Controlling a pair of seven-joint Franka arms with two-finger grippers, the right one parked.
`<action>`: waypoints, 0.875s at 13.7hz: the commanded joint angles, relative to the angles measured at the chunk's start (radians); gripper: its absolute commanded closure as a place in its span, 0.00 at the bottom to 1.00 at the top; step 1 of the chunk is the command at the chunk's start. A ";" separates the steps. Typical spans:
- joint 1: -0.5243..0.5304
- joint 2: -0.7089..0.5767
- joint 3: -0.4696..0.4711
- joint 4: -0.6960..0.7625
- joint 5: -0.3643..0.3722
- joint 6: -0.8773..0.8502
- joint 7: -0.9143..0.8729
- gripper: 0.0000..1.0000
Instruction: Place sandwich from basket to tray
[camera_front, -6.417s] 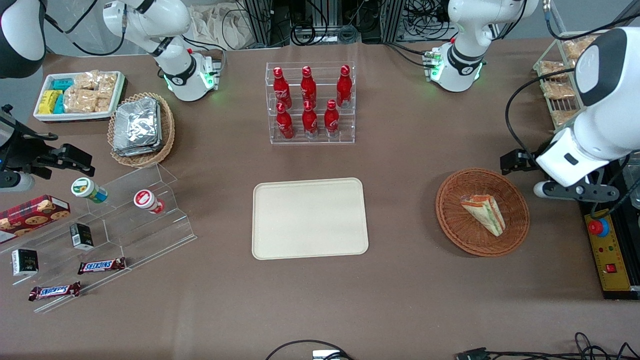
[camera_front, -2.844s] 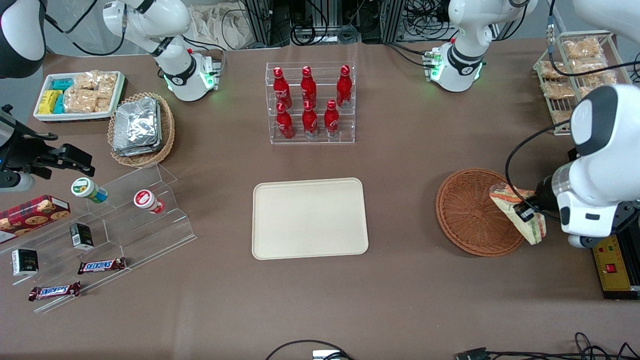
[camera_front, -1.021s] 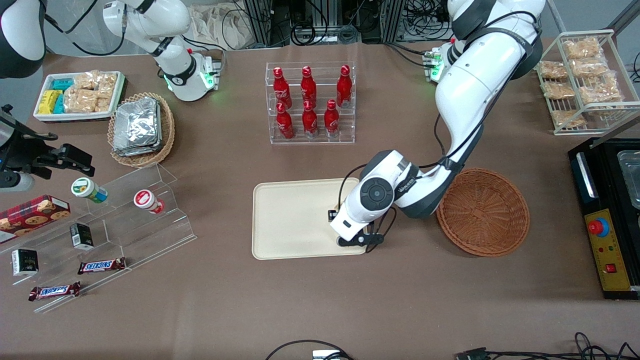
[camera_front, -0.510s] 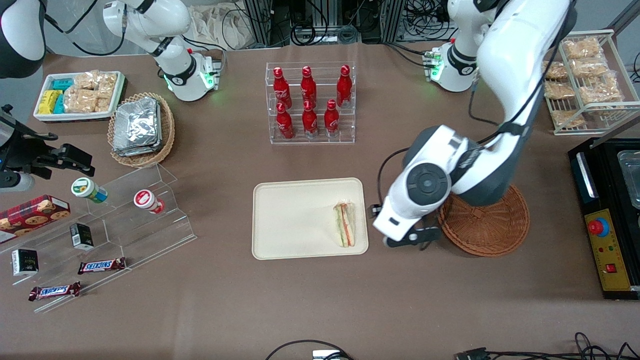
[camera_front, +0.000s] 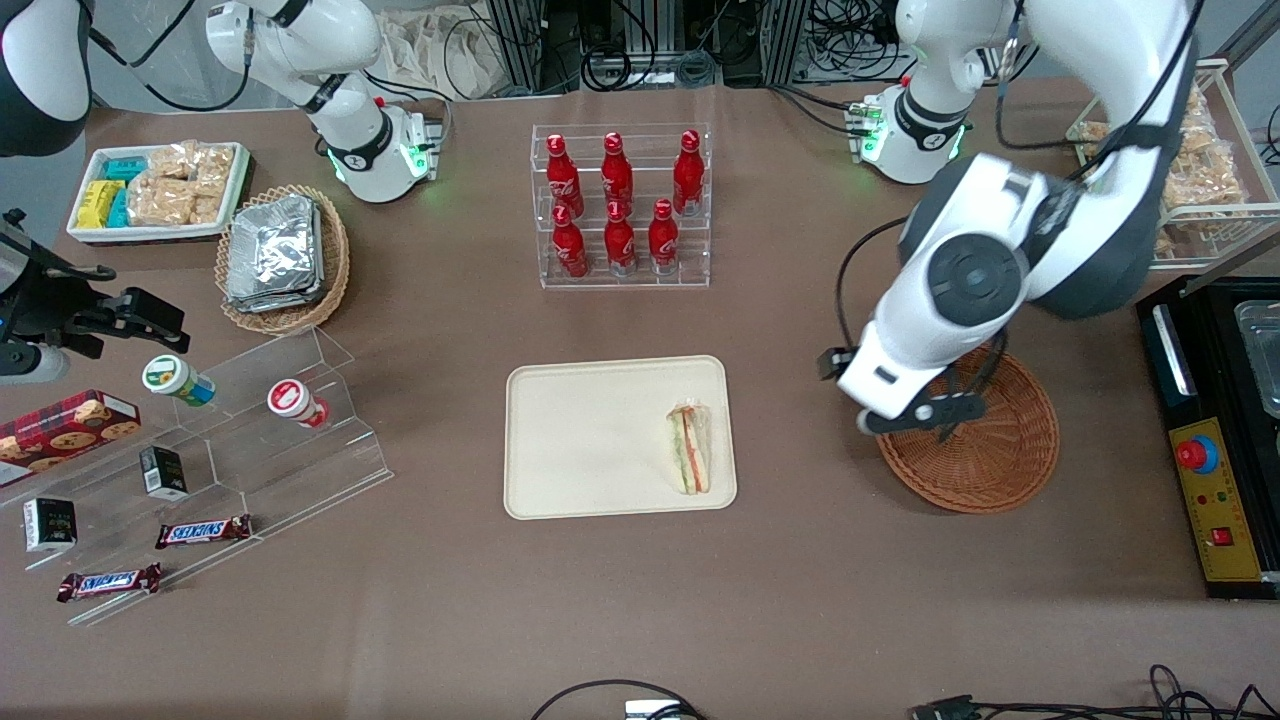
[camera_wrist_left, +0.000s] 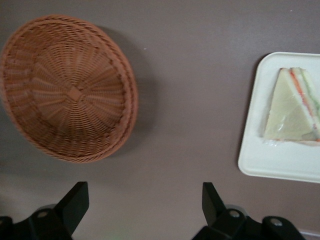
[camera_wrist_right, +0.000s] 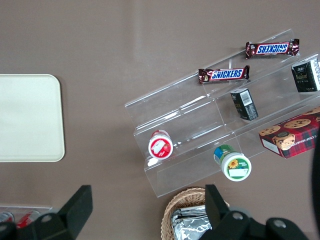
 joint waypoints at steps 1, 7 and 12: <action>0.079 -0.105 -0.003 -0.081 -0.030 0.012 0.091 0.00; 0.209 -0.166 0.004 -0.079 -0.027 -0.037 0.281 0.00; 0.191 -0.195 0.114 -0.082 -0.029 -0.069 0.460 0.00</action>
